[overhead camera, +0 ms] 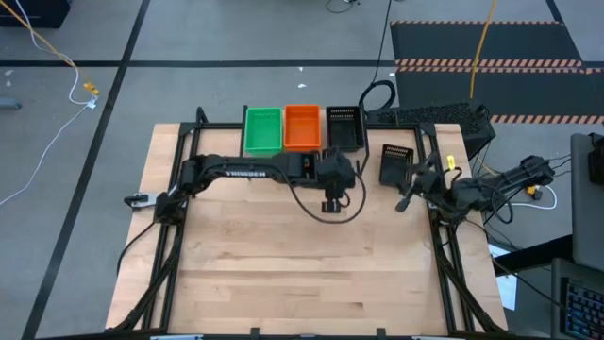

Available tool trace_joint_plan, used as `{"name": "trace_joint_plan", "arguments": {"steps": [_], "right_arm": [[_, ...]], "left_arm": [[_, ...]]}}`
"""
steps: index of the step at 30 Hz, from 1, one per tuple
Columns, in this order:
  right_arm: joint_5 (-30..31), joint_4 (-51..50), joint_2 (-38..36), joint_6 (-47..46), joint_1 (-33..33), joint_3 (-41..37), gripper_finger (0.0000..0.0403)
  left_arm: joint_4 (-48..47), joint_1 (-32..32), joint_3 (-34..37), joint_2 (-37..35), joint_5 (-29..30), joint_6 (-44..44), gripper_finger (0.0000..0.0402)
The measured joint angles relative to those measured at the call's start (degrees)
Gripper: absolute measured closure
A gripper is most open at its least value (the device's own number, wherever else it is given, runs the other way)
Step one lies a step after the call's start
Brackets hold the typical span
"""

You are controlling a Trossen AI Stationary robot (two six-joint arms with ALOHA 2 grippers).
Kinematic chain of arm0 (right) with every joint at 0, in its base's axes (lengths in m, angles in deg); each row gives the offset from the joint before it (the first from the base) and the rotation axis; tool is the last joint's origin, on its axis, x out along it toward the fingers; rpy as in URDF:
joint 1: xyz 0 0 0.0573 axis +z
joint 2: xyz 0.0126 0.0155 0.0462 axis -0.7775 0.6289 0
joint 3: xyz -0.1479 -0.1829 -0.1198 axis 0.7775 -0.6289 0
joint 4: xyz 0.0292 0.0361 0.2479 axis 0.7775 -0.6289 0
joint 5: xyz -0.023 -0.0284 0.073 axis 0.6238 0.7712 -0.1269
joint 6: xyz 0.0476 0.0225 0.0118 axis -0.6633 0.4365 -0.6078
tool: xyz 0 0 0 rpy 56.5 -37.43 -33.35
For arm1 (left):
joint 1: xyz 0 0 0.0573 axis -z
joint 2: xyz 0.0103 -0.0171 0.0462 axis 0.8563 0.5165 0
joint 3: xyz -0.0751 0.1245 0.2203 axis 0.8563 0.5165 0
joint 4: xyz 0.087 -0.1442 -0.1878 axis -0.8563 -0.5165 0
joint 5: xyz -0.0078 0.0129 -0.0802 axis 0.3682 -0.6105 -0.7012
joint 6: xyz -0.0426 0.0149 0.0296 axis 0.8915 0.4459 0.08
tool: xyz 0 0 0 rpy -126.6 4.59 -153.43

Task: Stack baskets on shelf by color
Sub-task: Stack the black bin on top of the black bins on the shelf

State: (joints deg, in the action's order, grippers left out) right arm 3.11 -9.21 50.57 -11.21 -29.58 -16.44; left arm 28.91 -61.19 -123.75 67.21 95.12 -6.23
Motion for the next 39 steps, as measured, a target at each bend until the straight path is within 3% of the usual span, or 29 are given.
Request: {"name": "trace_joint_plan", "arguments": {"steps": [5,11,14,21,26,29,35,39], "right_arm": [[-0.35,-16.15,0.11,-14.99,-0.08,1.87,0.028],[-8.43,-44.79,0.73,-42.32,-2.67,1.86,0.028],[-11.65,-49.52,2.96,-51.46,-3.85,1.24,0.028],[-16.56,-48.14,12.38,-52.13,-9.5,1.1,0.028],[-20.64,-46.86,21.73,-47.12,-16.05,1.1,0.028],[-23.97,-45.31,25.91,-44.3,-19.64,1.1,0.028],[-20.88,-44.61,30.8,-43.02,-26.19,1.12,0.028],[-21.86,-40.92,32.74,-37.43,-28.6,1.12,0.028]], "left_arm": [[13.55,4.01,13.8,-2.68,-0.13,0.78,0.025],[37.01,6.21,36.35,-11.86,-0.11,0.95,0.025],[47.91,6.27,47.63,-17.25,-0.12,1.24,0.025],[65.71,6.23,69.2,-25.87,-0.01,5.04,0.025],[75.07,6.12,78.92,-27.42,0.48,8.14,0.025],[79.7,5.87,82.4,-27.37,0.95,9.46,0.025],[81.12,6.0,83.46,-27.36,1.04,10.53,0.025],[80.77,6.77,83.46,-27.36,1.04,10.61,0.025]]}}
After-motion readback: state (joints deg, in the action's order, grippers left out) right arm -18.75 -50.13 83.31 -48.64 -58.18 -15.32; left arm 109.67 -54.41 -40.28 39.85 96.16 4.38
